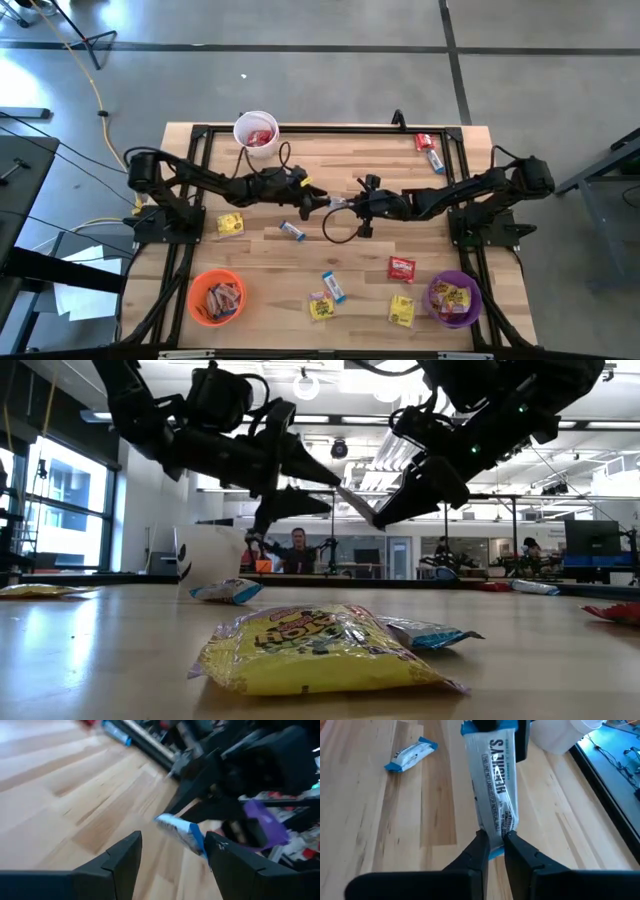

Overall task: Sort candy
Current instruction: Put the white candy into the orange bucket

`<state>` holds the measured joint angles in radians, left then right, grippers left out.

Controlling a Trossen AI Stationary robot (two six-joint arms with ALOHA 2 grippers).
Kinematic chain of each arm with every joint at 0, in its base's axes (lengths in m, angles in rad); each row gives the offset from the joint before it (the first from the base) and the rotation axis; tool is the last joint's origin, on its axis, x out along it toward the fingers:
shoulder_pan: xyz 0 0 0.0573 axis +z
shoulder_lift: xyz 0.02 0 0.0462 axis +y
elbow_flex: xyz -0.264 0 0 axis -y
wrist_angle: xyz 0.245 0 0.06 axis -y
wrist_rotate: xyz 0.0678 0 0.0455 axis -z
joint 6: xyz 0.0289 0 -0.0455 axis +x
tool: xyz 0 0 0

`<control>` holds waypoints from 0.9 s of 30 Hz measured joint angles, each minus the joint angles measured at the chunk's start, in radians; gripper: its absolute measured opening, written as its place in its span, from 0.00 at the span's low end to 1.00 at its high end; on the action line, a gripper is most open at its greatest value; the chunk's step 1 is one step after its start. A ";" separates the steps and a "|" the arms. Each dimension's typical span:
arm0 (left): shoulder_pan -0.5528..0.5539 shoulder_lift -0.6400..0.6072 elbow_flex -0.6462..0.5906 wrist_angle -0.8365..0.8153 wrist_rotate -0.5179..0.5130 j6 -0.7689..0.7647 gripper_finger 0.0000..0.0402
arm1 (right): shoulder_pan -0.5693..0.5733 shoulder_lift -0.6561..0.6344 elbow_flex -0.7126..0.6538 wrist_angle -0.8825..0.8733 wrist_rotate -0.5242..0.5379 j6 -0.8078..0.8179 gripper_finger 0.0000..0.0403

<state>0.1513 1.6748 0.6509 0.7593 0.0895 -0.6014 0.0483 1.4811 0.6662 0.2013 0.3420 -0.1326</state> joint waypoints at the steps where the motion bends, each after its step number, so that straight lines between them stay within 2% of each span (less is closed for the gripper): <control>1: 0.000 0.003 0.001 0.004 0.007 -0.003 0.52 | 0.000 0.000 0.000 0.001 0.001 0.000 0.10; 5: 0.006 0.016 0.001 0.002 0.052 -0.034 0.52 | 0.000 0.000 0.000 0.005 0.018 -0.007 0.10; 22: 0.007 -0.001 0.000 -0.003 0.058 -0.016 0.51 | -0.002 -0.002 0.000 0.011 0.035 -0.003 0.10; 27: 0.022 -0.005 0.000 0.002 0.097 -0.025 0.51 | -0.002 -0.002 0.000 -0.002 0.035 -0.003 0.10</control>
<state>0.1730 1.6695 0.6506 0.7615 0.1863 -0.6267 0.0460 1.4796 0.6666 0.1989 0.3775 -0.1360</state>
